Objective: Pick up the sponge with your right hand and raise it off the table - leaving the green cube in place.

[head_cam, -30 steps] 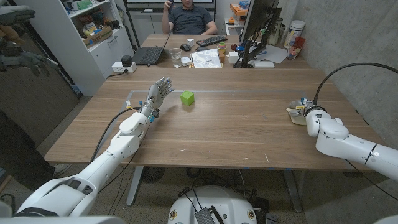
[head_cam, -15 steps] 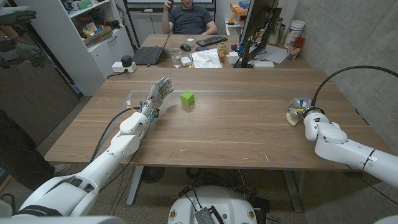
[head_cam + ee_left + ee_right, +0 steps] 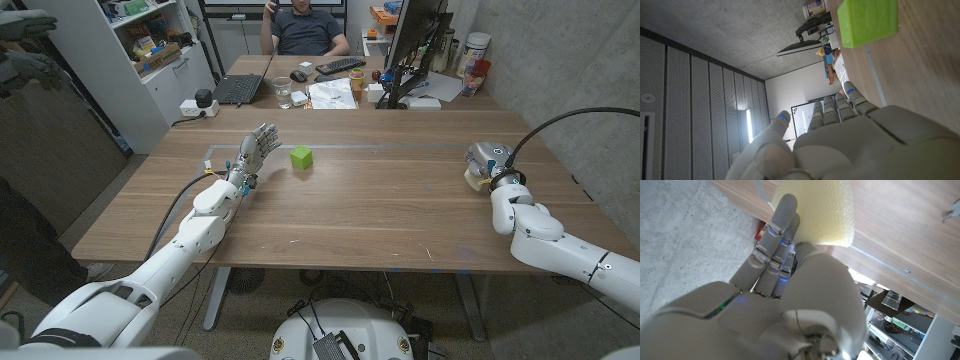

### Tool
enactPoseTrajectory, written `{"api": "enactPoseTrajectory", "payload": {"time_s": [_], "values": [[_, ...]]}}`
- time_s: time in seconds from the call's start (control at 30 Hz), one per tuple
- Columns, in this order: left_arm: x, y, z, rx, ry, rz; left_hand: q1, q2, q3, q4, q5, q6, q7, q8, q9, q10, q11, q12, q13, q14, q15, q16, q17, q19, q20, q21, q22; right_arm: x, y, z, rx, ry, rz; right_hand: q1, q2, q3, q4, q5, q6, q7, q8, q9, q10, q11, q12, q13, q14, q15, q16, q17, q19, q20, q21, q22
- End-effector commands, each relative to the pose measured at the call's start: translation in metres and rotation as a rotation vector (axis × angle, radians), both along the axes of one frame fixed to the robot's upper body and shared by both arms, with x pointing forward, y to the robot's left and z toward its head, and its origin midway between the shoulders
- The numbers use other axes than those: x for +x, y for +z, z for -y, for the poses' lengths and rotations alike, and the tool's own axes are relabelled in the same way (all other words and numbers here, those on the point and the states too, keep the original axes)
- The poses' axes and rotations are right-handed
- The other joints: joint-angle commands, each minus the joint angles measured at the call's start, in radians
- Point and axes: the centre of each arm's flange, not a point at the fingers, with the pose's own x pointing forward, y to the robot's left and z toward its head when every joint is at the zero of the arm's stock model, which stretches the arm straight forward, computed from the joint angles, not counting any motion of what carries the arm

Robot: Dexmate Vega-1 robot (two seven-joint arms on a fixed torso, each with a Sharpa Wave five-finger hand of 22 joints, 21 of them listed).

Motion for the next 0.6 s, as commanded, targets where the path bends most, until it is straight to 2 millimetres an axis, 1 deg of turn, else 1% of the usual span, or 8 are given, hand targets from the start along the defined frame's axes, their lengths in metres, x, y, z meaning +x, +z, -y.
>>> {"api": "enactPoseTrajectory", "payload": {"time_s": [0.03, 0.2, 0.6], "values": [[-0.004, -0.001, -0.001, -0.004, 0.002, 0.004, -0.007, 0.013, -0.005, 0.003, 0.01, -0.002, -0.004, 0.001, 0.004, -0.004, -0.003, 0.004, 0.004, -0.003, 0.0, 0.002, 0.005, 0.003, -0.002, -0.003, 0.005, -0.015, 0.015, -0.005, -0.022, 0.036, 0.106, 0.03, 0.008, -0.007, -0.001, 0.001, 0.022, 0.009, 0.013, 0.002, 0.023, -0.006, 0.112, 0.125, 0.028, -0.067, -0.007, 0.0, 0.01, -0.002, 0.015, 0.006], [-0.006, -0.001, -0.001, -0.007, 0.002, 0.007, -0.008, 0.012, -0.006, 0.004, 0.01, -0.003, -0.003, 0.001, 0.004, -0.004, -0.004, 0.004, 0.004, -0.003, 0.001, 0.002, 0.005, 0.002, -0.002, -0.004, 0.005, -0.021, 0.025, -0.009, -0.03, 0.059, 0.139, 0.043, 0.005, -0.01, -0.001, 0.002, 0.028, 0.011, 0.014, 0.002, 0.035, 0.002, 0.117, 0.121, 0.042, -0.067, -0.012, 0.0, 0.011, -0.002, 0.027, 0.01], [-0.005, 0.0, -0.002, -0.012, 0.006, 0.01, -0.009, 0.012, -0.008, 0.005, 0.011, -0.001, -0.002, 0.002, 0.004, -0.003, -0.004, 0.004, 0.004, -0.003, 0.001, 0.002, 0.005, 0.002, -0.002, -0.005, 0.005, -0.032, 0.041, -0.015, -0.058, 0.086, 0.208, 0.065, 0.0, -0.017, 0.0, 0.003, 0.036, 0.017, 0.019, 0.006, 0.039, 0.009, 0.124, 0.121, 0.055, -0.066, -0.027, 0.001, 0.008, -0.002, 0.046, 0.016]]}}
